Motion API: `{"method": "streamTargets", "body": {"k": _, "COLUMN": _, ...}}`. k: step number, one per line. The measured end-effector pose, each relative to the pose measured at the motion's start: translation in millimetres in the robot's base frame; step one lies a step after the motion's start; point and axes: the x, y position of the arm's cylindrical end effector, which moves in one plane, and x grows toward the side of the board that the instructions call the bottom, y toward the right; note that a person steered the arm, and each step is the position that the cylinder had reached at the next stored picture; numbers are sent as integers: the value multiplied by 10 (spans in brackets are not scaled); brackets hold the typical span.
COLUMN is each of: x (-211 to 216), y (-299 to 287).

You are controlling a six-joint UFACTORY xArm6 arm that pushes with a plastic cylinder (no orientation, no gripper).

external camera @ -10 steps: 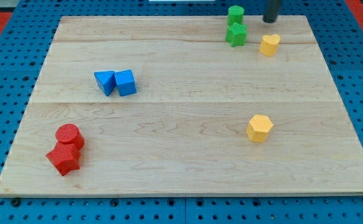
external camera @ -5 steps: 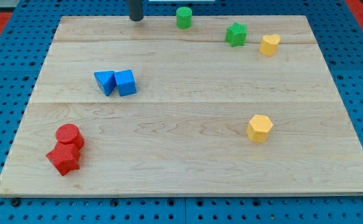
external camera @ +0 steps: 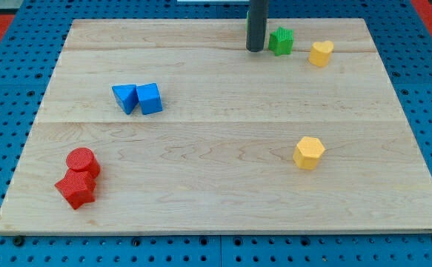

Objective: Move green circle towards top center

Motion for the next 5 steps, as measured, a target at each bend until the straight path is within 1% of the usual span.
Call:
{"method": "streamTargets", "body": {"k": 1, "x": 912, "y": 606}}
{"method": "streamTargets", "body": {"k": 2, "x": 685, "y": 1892}}
{"method": "streamTargets", "body": {"k": 3, "x": -291, "y": 1908}}
{"method": "streamTargets", "body": {"k": 4, "x": -1026, "y": 1154}}
{"method": "streamTargets", "body": {"k": 5, "x": -1028, "y": 918}}
